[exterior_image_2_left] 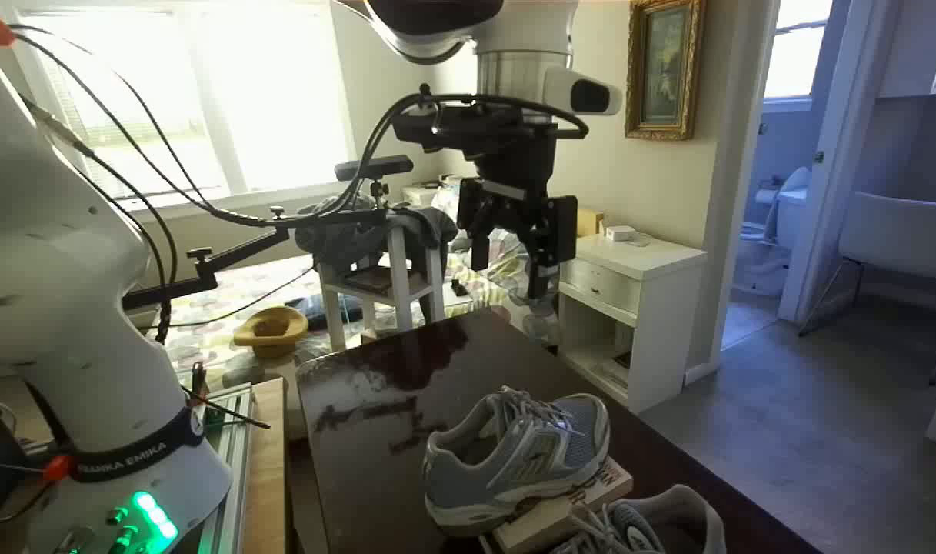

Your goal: Move the trainers to the left

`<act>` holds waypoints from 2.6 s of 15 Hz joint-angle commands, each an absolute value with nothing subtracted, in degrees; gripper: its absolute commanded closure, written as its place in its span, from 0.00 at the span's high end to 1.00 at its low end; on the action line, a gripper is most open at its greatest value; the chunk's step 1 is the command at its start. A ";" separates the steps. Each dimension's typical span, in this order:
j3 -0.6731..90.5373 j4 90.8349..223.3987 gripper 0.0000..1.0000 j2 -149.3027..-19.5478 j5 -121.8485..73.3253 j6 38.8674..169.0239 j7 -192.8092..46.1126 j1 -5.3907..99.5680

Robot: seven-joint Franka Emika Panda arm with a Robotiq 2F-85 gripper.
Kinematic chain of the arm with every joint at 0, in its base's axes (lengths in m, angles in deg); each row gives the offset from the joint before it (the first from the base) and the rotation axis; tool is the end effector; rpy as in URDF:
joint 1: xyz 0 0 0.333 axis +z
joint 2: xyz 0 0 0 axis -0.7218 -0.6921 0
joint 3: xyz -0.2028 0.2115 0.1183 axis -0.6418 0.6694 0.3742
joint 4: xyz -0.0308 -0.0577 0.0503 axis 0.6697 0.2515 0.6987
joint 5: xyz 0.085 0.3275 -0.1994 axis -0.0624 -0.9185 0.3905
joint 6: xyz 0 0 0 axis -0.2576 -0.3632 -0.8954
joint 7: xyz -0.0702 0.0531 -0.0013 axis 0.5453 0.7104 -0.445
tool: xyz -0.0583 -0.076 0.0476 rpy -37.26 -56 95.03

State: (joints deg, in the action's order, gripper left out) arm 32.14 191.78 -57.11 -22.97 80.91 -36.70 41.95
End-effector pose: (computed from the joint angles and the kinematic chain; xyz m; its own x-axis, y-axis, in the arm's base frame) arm 0.4470 -0.1809 0.4452 0.9700 0.2289 -0.0812 0.2266 -0.9733 -0.0376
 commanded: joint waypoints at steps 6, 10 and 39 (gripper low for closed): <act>34.21 191.00 1.00 -58.92 -21.30 81.49 -42.86 39.68; 34.45 190.33 1.00 -63.64 -22.22 84.98 -54.24 37.53; 33.32 199.18 1.00 -67.86 -20.18 90.98 -49.48 31.98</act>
State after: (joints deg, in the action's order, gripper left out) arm 33.28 197.42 -67.87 -19.68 88.82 -52.94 32.71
